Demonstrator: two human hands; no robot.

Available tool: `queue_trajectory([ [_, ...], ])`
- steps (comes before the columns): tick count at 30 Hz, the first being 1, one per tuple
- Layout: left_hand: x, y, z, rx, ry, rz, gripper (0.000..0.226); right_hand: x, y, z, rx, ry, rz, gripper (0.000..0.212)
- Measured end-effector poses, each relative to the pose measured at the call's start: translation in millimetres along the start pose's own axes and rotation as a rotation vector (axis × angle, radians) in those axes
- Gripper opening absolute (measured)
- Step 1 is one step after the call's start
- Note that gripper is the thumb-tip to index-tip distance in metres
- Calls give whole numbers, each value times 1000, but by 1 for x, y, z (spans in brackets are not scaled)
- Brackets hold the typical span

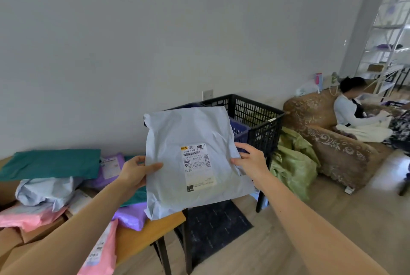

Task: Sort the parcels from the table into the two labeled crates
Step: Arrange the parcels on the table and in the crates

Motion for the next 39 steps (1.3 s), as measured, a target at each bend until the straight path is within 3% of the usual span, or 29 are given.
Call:
queue_trajectory([
  [12, 12, -86, 149, 50, 55, -124, 30, 47, 33, 166, -39, -2, -95, 45],
  [16, 10, -103, 191, 32, 68, -81, 34, 64, 30, 219, -22, 27, -158, 44],
  [21, 13, -110, 226, -48, 81, 29, 49, 66, 16, 272, 9, 18, -183, 46],
  [28, 28, -108, 272, -166, 95, 115, 51, 56, -13, 349, 92, 0, -291, 48],
  [35, 56, -118, 328, -247, 122, 458, 49, 39, -65, 429, 217, 38, -486, 44],
  [37, 69, -117, 344, -254, 169, 524, 43, 30, -77, 451, 256, 30, -517, 43],
  [39, 81, -113, 354, -279, 210, 573, 15, 17, -87, 468, 289, 5, -549, 43],
])
Point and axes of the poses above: each hand's wrist, its own z-axis towards the middle knuckle, its own y-axis out of the back of the hand, x = y × z, the point moved 9 cm from there along z, towards the middle knuckle, and after that the axes turned 12 degrees about -y, right-handed, at the moved point
